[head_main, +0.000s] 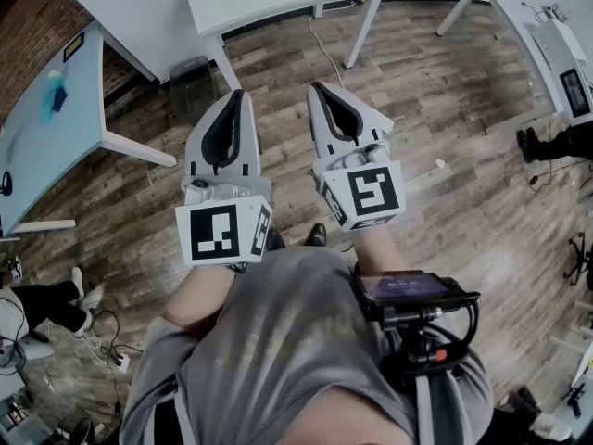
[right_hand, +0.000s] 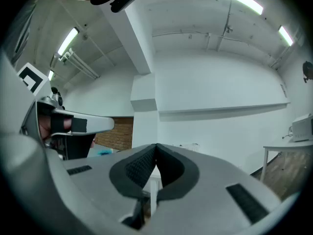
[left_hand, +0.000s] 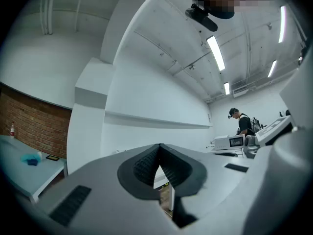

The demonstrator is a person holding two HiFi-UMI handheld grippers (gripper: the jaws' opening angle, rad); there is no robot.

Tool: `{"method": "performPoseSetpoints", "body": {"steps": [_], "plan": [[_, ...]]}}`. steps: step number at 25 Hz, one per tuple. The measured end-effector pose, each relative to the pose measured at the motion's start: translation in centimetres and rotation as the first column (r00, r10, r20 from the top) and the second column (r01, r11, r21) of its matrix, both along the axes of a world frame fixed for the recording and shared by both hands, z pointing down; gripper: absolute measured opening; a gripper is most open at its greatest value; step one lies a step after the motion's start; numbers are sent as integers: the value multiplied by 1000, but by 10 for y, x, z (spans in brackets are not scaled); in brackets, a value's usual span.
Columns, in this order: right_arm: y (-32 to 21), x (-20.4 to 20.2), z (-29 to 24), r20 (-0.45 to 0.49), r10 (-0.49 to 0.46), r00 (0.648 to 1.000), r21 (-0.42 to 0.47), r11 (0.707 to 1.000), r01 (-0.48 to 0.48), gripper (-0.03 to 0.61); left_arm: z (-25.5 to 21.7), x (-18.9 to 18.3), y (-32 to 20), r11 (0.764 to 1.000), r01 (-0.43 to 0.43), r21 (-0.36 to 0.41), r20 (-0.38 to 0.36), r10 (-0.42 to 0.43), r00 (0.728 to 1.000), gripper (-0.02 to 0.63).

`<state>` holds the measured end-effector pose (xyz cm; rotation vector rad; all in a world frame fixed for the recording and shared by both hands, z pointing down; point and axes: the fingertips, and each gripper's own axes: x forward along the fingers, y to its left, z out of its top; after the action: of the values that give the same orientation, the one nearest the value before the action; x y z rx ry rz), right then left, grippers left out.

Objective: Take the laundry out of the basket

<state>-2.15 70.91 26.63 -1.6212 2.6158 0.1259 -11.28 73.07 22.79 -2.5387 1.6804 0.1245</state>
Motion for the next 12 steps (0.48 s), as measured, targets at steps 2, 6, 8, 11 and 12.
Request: {"method": "performPoseSetpoints", "body": {"steps": [2,6,8,11,12], "plan": [[0,5,-1,3,1,1000,0,1000,-1,6,-1,5,1,1000,-1,-2,3,1,1000,9],[3,19,-1,9,1,1000,-4,1000,-1,6,-2,20,3,1000,-4,-2,8,4,1000,9],[4,27,1,12,3,1000,-7,1000,-3,6,-1,28,5,1000,-4,-3,9,4,1000,8],[6,41,5,18,1,1000,-12,1000,-1,6,2,41,6,1000,-3,-6,6,3,1000,8],[6,46,6,24,-2,1000,-15,1000,3,7,3,46,7,1000,-4,-7,4,4,1000,8]]}}
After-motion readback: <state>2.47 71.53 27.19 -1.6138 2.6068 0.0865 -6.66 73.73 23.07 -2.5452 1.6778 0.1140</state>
